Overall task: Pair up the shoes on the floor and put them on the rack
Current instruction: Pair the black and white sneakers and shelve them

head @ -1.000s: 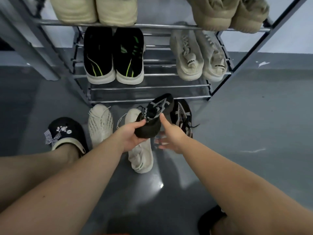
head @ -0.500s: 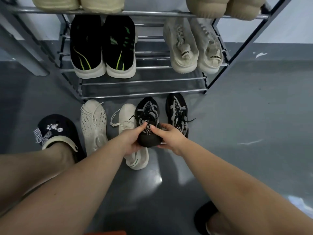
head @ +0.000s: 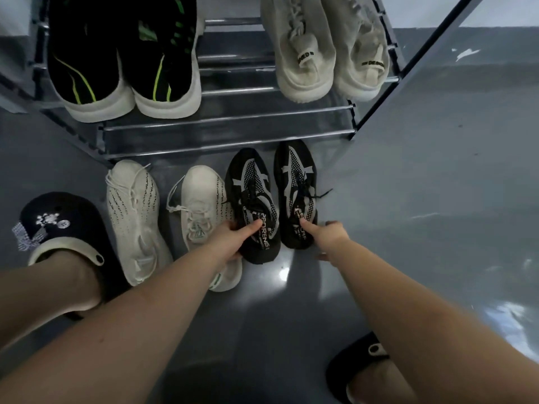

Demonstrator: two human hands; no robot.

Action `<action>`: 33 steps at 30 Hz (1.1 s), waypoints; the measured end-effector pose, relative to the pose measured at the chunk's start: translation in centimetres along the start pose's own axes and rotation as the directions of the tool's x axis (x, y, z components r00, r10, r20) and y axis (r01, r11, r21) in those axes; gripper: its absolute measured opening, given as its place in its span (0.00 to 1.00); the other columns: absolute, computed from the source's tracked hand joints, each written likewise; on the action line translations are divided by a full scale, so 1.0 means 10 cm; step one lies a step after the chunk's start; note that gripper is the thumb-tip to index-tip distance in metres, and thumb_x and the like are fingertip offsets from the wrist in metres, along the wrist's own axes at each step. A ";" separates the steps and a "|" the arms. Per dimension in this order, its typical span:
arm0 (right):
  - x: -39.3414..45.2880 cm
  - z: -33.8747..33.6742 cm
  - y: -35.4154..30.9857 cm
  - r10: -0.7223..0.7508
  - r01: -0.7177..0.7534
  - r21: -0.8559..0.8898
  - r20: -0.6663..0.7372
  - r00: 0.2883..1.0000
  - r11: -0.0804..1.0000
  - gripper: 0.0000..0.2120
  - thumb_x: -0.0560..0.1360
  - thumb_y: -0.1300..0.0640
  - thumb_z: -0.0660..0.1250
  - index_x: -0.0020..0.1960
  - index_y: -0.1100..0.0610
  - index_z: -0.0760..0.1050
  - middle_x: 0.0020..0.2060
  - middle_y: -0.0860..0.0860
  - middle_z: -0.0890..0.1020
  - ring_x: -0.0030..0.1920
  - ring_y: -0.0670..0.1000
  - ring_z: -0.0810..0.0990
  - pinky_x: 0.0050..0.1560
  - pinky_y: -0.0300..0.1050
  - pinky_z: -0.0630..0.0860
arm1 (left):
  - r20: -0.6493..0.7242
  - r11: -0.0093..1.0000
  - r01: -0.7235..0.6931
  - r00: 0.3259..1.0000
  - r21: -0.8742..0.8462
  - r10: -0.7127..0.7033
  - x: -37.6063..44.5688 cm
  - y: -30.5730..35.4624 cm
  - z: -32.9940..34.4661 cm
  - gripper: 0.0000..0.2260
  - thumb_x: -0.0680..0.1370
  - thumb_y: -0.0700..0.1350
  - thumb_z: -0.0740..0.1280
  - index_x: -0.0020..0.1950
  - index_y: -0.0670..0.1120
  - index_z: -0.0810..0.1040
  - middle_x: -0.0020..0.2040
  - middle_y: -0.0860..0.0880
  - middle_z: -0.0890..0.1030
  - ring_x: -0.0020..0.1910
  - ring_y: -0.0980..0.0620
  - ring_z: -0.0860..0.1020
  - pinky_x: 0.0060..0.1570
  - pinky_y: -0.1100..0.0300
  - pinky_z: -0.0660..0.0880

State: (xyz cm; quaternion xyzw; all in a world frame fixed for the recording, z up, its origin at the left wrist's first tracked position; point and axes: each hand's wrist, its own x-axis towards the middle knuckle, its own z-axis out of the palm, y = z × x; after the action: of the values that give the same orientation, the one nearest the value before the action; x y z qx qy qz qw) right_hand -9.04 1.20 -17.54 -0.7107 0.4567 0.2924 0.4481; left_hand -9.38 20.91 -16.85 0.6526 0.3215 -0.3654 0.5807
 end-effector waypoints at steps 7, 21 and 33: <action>0.11 0.04 0.00 0.038 -0.064 0.253 0.105 0.994 0.965 0.38 0.64 0.49 0.79 0.66 0.61 0.66 0.59 0.56 0.77 0.59 0.58 0.77 0.53 0.51 0.79 | 0.082 0.991 -0.130 0.988 0.032 0.127 0.02 -0.02 0.19 0.23 0.70 0.45 0.75 0.62 0.48 0.71 0.52 0.54 0.78 0.53 0.54 0.75 0.52 0.60 0.74; -0.04 0.07 -0.06 -0.098 0.062 0.184 0.189 0.977 0.981 0.23 0.67 0.51 0.77 0.55 0.59 0.72 0.55 0.55 0.81 0.54 0.54 0.80 0.61 0.50 0.76 | 0.103 0.995 -0.093 0.990 -0.044 0.097 0.07 0.00 0.08 0.26 0.73 0.49 0.72 0.69 0.48 0.70 0.62 0.51 0.77 0.57 0.52 0.74 0.56 0.57 0.69; -0.55 0.11 -0.02 -0.127 0.026 0.418 0.216 0.968 0.908 0.24 0.69 0.55 0.75 0.60 0.62 0.71 0.45 0.53 0.81 0.40 0.50 0.80 0.34 0.43 0.77 | 0.121 0.971 -0.066 0.988 -0.229 0.096 -0.27 -0.04 -0.19 0.38 0.61 0.57 0.77 0.68 0.49 0.71 0.63 0.48 0.78 0.62 0.47 0.75 0.66 0.48 0.69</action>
State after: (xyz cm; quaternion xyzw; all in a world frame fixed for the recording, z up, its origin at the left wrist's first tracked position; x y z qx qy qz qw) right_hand -11.16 4.39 -13.37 -0.5775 0.4226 0.2548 0.6504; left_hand -10.96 22.84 -14.64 0.5701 0.2947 -0.3449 0.6849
